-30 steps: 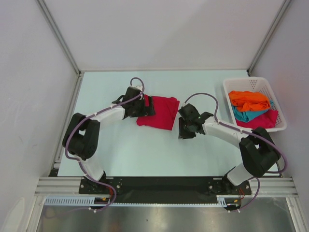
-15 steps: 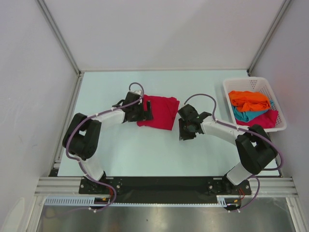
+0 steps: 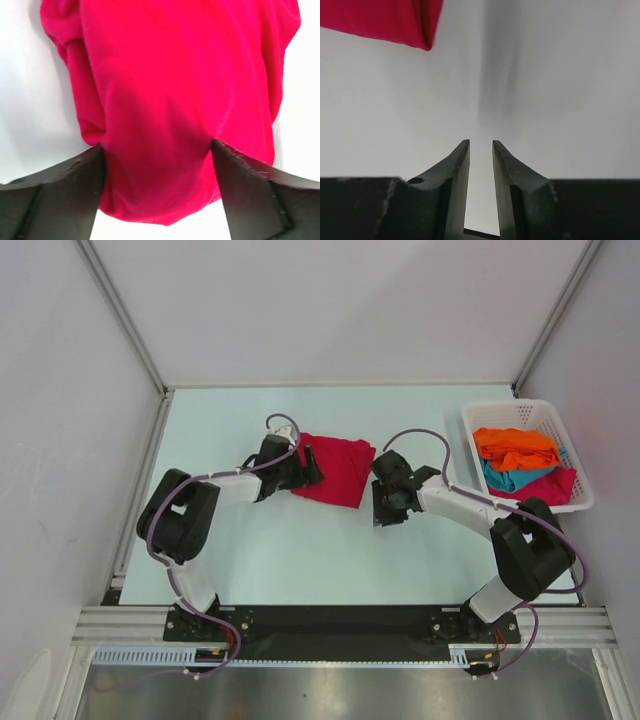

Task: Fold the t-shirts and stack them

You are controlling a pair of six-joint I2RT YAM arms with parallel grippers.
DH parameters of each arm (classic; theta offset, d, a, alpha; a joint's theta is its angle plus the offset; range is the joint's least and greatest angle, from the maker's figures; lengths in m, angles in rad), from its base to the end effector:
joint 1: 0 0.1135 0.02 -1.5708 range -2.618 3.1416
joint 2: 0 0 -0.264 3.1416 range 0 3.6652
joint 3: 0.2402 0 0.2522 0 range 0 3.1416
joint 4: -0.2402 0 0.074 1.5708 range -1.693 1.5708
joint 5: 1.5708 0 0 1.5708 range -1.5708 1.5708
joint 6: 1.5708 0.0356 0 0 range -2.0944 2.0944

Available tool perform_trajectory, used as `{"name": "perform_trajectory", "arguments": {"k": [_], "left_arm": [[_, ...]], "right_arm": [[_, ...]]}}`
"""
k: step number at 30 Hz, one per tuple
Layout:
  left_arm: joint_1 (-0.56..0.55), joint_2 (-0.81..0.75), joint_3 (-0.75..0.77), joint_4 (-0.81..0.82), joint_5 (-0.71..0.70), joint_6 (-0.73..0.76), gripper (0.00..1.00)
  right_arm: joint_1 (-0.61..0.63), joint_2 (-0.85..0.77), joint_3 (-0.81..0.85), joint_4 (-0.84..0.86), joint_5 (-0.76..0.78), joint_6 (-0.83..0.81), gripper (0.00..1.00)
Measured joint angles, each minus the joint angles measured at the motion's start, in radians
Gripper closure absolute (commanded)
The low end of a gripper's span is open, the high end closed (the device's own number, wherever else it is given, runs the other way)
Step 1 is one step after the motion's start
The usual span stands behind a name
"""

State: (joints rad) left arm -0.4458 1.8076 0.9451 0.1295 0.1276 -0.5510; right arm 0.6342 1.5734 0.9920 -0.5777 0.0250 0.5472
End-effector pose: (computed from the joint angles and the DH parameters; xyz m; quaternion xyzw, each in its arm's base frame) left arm 0.3302 -0.1628 0.1500 -0.0220 0.9118 -0.2452 0.3287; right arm 0.2440 0.1783 0.1927 -0.0400 0.9780 0.1037 0.1766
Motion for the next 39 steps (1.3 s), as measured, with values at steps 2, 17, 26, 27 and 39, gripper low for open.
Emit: {"name": "perform_trajectory", "arguments": {"k": [2, 17, 26, 27, 39], "left_arm": [[0.002, 0.008, -0.011, 0.042, 0.017, -0.018, 0.29], [0.062, 0.005, 0.028, -0.163, 0.115, -0.121, 1.0], [0.225, -0.092, 0.018, -0.401, 0.103, -0.119, 1.0], [0.25, -0.112, 0.017, -0.438, 0.09, -0.117, 1.0], [0.606, -0.274, 0.017, -0.642, -0.011, -0.084, 1.0]], "right_arm": [[-0.002, -0.001, 0.011, -0.006, 0.005, -0.002, 0.69], [-0.012, -0.128, 0.117, -0.112, 0.022, -0.01, 0.69], [-0.013, -0.227, 0.168, -0.14, 0.022, -0.018, 0.69], [-0.013, -0.227, 0.168, -0.142, 0.02, -0.019, 0.69], [-0.014, -0.227, 0.191, -0.152, -0.016, -0.061, 0.69]]}}
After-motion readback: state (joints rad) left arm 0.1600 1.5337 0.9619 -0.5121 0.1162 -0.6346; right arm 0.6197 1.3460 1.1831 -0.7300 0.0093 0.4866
